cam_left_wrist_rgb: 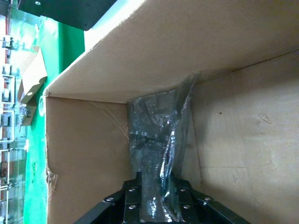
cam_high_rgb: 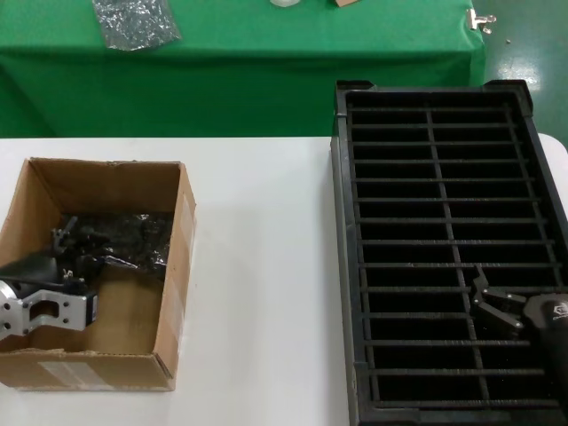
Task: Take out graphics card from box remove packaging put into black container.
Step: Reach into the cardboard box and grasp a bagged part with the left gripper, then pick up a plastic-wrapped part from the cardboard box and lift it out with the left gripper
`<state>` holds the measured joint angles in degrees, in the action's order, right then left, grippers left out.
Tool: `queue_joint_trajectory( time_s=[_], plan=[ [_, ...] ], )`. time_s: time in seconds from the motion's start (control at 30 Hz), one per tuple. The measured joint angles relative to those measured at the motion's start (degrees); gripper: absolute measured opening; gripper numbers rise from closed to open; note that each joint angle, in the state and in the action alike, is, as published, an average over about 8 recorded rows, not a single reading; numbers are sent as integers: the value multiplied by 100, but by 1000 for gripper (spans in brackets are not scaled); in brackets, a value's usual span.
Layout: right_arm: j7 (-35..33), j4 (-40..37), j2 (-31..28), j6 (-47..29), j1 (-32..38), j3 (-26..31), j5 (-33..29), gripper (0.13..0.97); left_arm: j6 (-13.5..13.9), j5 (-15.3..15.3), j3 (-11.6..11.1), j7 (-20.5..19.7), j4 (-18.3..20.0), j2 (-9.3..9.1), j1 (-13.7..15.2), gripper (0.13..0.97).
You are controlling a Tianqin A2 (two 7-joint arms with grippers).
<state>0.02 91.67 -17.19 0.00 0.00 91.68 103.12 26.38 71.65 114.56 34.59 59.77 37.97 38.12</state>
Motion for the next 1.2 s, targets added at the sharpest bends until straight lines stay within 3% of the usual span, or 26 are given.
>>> queue_joint_trajectory(
  time_s=[0.13, 0.43, 0.67, 0.93, 1.2],
  plan=[
    [0, 0, 0, 0, 0, 0, 0, 966, 17, -20, -3, -55, -12, 3, -2, 277],
    [0, 0, 0, 0, 0, 0, 0, 966, 30, 27, 5, -35, -156, -51, 35, 175],
    [0, 0, 0, 0, 0, 0, 0, 966, -15, 116, -60, -19, -1, -21, -30, 149],
    [0, 0, 0, 0, 0, 0, 0, 966, -99, -160, -404, -586, 1048, 305, -459, 140],
    [0, 0, 0, 0, 0, 0, 0, 966, -212, -572, -1133, -1279, 2462, 680, -1128, 140]
  ],
)
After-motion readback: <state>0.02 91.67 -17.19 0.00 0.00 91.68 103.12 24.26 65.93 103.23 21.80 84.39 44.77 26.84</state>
